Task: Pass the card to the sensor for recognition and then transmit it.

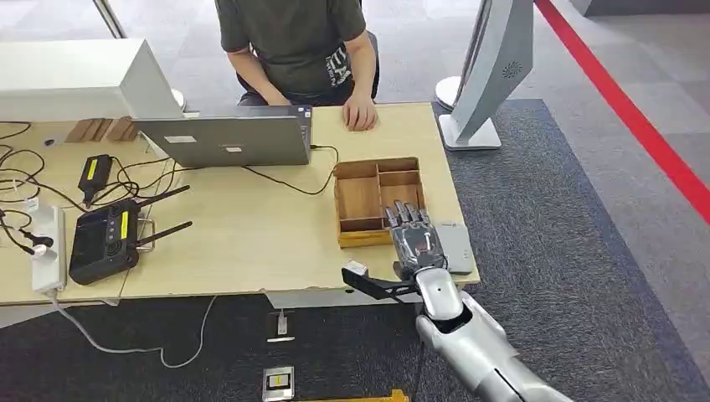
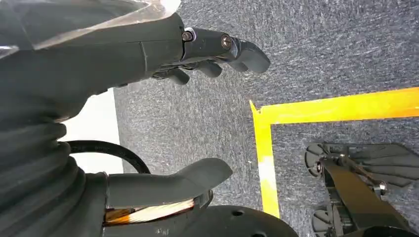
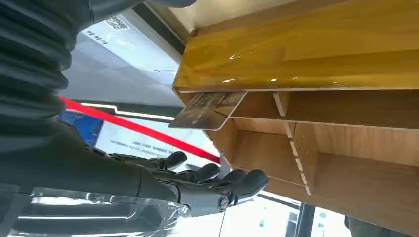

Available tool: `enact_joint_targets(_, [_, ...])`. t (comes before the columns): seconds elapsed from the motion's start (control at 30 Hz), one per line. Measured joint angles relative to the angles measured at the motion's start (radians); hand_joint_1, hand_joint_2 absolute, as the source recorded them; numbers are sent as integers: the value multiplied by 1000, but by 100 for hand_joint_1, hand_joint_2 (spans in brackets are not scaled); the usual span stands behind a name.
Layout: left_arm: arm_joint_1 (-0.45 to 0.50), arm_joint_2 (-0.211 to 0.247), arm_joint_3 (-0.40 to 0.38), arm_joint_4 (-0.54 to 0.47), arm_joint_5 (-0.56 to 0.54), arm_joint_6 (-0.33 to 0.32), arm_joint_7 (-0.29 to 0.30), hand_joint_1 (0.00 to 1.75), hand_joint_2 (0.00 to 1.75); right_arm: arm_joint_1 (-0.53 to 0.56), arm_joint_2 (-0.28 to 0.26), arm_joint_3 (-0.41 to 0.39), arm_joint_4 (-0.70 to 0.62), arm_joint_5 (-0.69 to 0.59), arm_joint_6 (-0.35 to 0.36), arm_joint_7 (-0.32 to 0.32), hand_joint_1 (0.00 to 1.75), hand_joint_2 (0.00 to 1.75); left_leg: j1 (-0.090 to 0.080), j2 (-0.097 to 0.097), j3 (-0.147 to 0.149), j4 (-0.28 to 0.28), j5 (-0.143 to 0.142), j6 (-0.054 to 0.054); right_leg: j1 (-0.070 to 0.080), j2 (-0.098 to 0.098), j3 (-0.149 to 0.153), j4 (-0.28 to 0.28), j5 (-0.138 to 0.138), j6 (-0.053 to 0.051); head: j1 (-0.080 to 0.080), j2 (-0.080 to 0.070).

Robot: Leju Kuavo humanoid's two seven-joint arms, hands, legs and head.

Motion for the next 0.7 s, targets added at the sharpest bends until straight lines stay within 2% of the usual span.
enact_joint_targets(0.7, [0,0,0,0,4,8,2,0,175,-3,0,6,2,6,-1,13,0,175,0,0,0,0,0,0,0,0,0,0,0,0,0,0])
